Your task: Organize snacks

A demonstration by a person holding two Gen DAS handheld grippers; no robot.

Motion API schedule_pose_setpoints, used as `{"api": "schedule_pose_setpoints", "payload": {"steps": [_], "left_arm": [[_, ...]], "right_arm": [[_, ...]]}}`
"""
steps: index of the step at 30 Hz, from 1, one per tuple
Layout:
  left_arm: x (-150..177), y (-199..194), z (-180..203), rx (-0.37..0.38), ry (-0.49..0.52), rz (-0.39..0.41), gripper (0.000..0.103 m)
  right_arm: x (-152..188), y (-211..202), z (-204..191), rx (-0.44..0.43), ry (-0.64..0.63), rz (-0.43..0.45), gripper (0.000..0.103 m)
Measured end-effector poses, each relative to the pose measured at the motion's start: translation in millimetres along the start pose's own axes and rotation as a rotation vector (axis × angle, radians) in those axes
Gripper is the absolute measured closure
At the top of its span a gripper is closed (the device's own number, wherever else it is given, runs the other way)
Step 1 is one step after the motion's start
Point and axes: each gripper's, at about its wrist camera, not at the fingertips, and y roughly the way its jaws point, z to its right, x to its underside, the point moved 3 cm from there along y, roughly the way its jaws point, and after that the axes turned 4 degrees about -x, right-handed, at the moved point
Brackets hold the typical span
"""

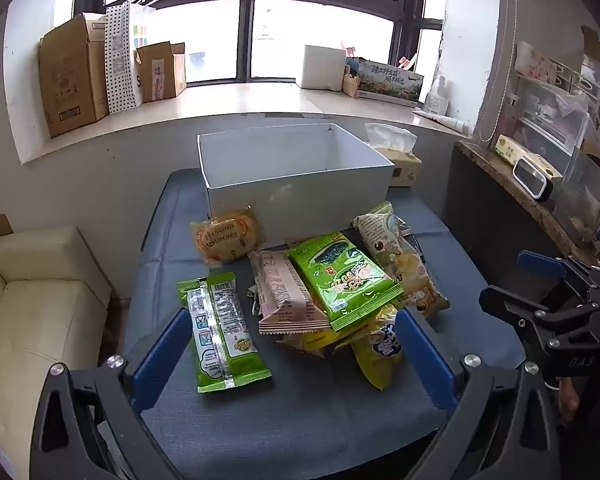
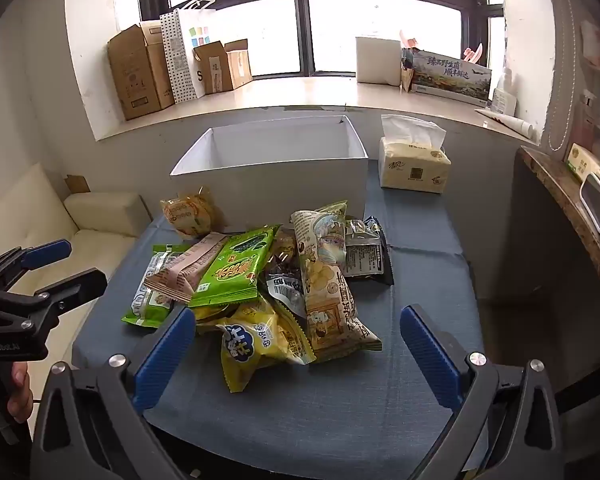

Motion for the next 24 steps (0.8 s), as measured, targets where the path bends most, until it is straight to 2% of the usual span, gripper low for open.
{"api": "schedule_pose_setpoints", "payload": {"steps": [2, 5, 24], "left_arm": [[-1.5, 1.6, -3.1, 0.009, -0.006, 0.005, 0.000], [1.6, -6.2, 1.6, -0.020, 0.028, 0.055, 0.000], [-2.4, -9.5, 5.1, -0.028, 0.040, 0.037, 0.000]], "right_arm": [[0.2, -0.7, 0.0, -0.005, 0.001, -0.004, 0.000], [1.0, -2.1, -1.3, 0.003, -0.007, 0.005, 0.000], [1.4, 0.2, -4.0, -0.006, -0.010, 0.007, 0.000]]}}
